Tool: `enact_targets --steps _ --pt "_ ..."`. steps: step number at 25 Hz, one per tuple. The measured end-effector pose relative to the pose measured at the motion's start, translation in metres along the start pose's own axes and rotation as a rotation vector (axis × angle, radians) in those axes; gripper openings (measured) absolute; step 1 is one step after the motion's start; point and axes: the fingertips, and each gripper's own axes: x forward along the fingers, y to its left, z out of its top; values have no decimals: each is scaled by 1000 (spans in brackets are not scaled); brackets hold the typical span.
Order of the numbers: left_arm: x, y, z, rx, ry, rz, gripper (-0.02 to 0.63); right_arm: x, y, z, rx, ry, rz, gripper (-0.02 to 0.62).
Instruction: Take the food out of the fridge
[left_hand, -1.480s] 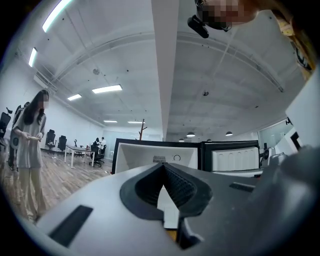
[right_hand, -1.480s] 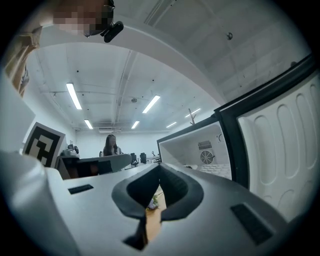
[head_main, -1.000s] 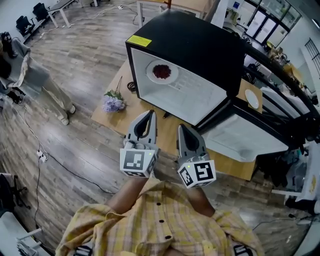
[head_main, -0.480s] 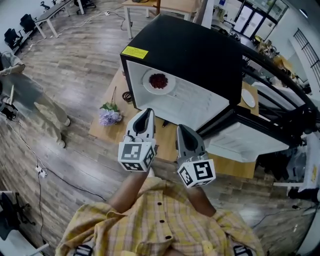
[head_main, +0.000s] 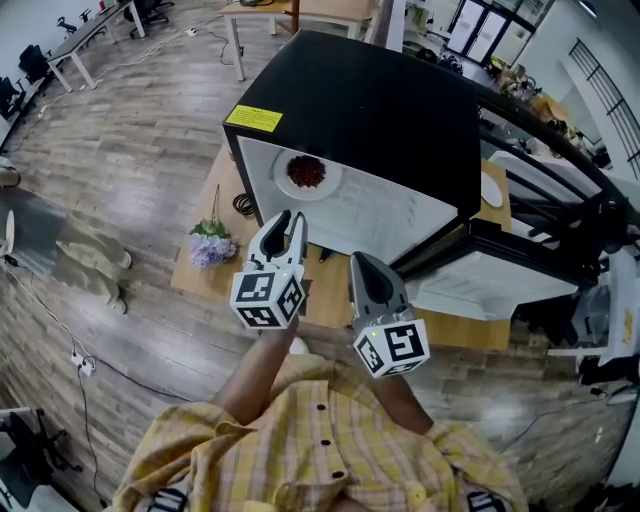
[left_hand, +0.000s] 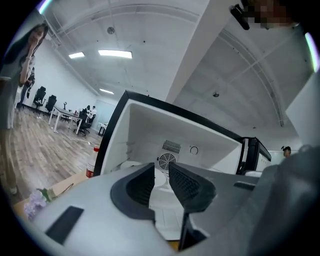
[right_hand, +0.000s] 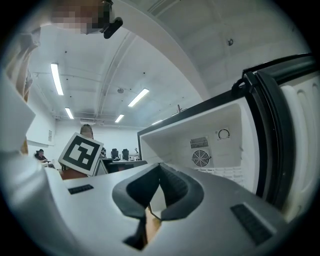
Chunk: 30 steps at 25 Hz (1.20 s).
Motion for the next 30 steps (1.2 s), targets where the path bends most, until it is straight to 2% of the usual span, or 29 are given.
enact_targets --steps 3,10,13,16,18,26,30 --pt "7 6 -4 -56 12 -9 84 3 -3 0 3 2 -15 6" --pt "25 23 -18 -262 29 -22 104 9 -7 -6 5 20 -22 6" --pt "32 32 -27 -391 39 -20 112 10 -9 -7 8 22 -28 7" --pt "39 40 -36 -562 46 -24 114 11 -9 -7 8 25 -34 7" --pt "44 45 -39 -639 45 -21 115 11 -8 -7 7 27 -35 7" --pt "61 56 -47 -755 56 -18 117 15 -9 -6 -13 27 -51 6" --pt "68 59 -57 -849 69 -16 120 17 -8 -5 -18 28 -50 6"
